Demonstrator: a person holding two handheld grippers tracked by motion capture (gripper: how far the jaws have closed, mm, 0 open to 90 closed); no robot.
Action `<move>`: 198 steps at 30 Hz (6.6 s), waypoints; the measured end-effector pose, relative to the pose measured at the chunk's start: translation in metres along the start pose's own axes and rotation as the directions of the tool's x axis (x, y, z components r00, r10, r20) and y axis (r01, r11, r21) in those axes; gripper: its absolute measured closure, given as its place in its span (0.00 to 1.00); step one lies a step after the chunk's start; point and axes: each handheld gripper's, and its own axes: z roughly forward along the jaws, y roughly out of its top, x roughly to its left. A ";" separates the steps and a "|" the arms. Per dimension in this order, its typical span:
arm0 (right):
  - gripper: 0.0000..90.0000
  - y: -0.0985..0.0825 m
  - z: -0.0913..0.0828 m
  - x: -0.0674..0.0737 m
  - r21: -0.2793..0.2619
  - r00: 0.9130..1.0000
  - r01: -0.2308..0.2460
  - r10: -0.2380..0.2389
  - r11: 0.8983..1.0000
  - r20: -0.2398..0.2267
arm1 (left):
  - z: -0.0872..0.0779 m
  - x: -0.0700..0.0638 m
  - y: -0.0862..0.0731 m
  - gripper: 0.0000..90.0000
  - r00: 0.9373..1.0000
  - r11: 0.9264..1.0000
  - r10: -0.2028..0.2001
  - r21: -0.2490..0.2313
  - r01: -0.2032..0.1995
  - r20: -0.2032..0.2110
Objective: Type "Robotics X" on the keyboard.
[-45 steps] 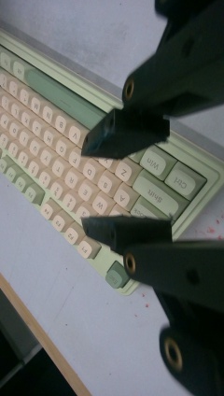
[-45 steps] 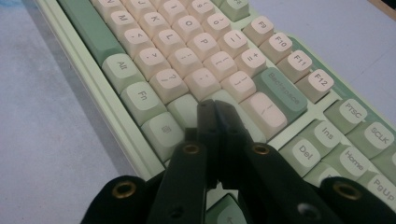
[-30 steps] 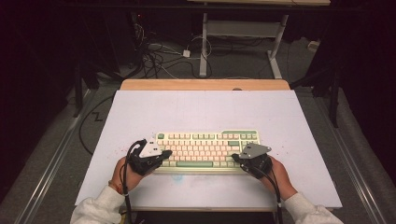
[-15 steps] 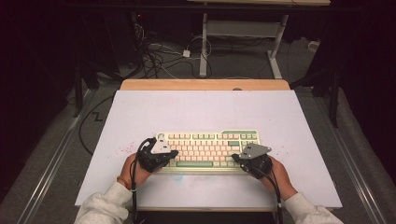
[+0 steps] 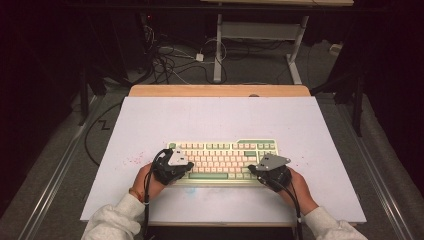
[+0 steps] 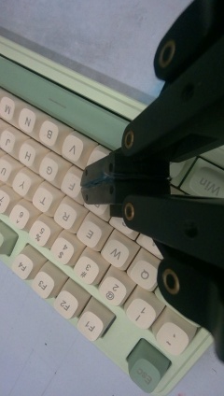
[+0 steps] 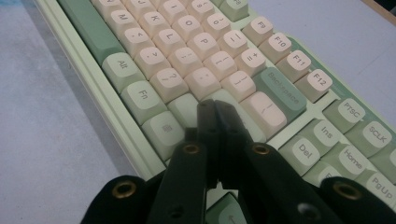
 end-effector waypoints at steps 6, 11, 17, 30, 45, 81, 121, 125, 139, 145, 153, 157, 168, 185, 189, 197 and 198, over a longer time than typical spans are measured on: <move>1.00 0.000 0.000 0.000 0.001 1.000 0.004 -0.004 1.000 0.001 | 0.000 0.000 0.000 0.97 1.000 1.000 0.001 -0.001 -0.001 -0.002; 1.00 0.000 0.000 0.000 0.002 1.000 0.006 -0.006 1.000 0.003 | 0.000 0.000 0.000 0.97 1.000 1.000 0.003 -0.001 -0.003 -0.005; 1.00 0.000 0.000 0.000 0.001 1.000 0.005 -0.005 1.000 0.003 | 0.001 -0.001 0.000 0.97 1.000 1.000 0.004 0.001 -0.004 -0.008; 1.00 0.000 -0.001 0.000 0.002 1.000 0.001 -0.001 1.000 0.001 | -0.003 -0.002 0.000 0.97 0.999 1.000 0.014 -0.018 -0.014 -0.035; 0.93 0.005 -0.013 -0.001 -0.066 1.000 -0.018 0.019 0.998 0.008 | -0.017 -0.003 0.004 0.91 0.995 0.995 0.020 -0.100 -0.030 -0.100; 0.21 0.009 -0.017 0.003 -0.167 0.998 -0.028 0.038 0.986 0.056 | -0.010 -0.014 0.008 0.19 0.984 0.982 0.042 -0.176 -0.073 -0.172; 0.19 0.010 -0.038 0.003 -0.191 0.991 0.005 0.021 0.982 0.133 | -0.028 -0.020 0.006 0.19 0.961 0.965 0.073 -0.224 -0.135 -0.267; 0.19 0.010 -0.040 0.003 -0.188 0.989 0.012 0.016 0.982 0.144 | -0.031 -0.021 0.004 0.19 0.960 0.965 0.078 -0.220 -0.140 -0.270; 0.19 0.007 -0.051 0.002 -0.200 0.986 0.014 0.020 0.980 0.167 | -0.041 -0.023 -0.006 0.19 0.948 0.961 0.092 -0.222 -0.164 -0.303; 0.19 0.005 -0.055 0.000 -0.200 0.984 0.007 0.029 0.980 0.178 | -0.046 -0.023 -0.010 0.19 0.947 0.960 0.089 -0.226 -0.163 -0.309; 0.19 0.001 -0.063 -0.002 -0.206 0.980 0.003 0.038 0.978 0.194 | -0.052 -0.025 -0.013 0.19 0.945 0.958 0.093 -0.230 -0.170 -0.312; 0.19 -0.001 -0.067 -0.004 -0.208 0.978 -0.002 0.045 0.978 0.206 | -0.054 -0.025 -0.015 0.18 0.944 0.958 0.093 -0.229 -0.171 -0.316; 0.19 -0.007 -0.072 -0.005 -0.205 0.974 0.002 0.044 0.979 0.223 | -0.058 -0.026 -0.023 0.18 0.939 0.960 0.092 -0.220 -0.172 -0.330; 0.19 -0.020 -0.084 -0.008 -0.208 0.968 0.004 0.049 0.978 0.245 | -0.062 -0.025 -0.037 0.18 0.933 0.965 0.087 -0.202 -0.166 -0.348; 0.19 -0.023 -0.086 -0.008 -0.204 0.967 -0.002 0.054 0.979 0.249 | -0.064 -0.025 -0.040 0.18 0.933 0.966 0.083 -0.202 -0.162 -0.351; 0.19 -0.031 -0.087 -0.010 -0.191 0.964 -0.003 0.054 0.982 0.260 | -0.063 -0.023 -0.050 0.18 0.935 0.972 0.076 -0.185 -0.147 -0.345; 0.19 -0.033 -0.088 -0.010 -0.190 0.964 -0.004 0.055 0.982 0.261 | -0.063 -0.023 -0.051 0.18 0.934 0.972 0.073 -0.182 -0.145 -0.350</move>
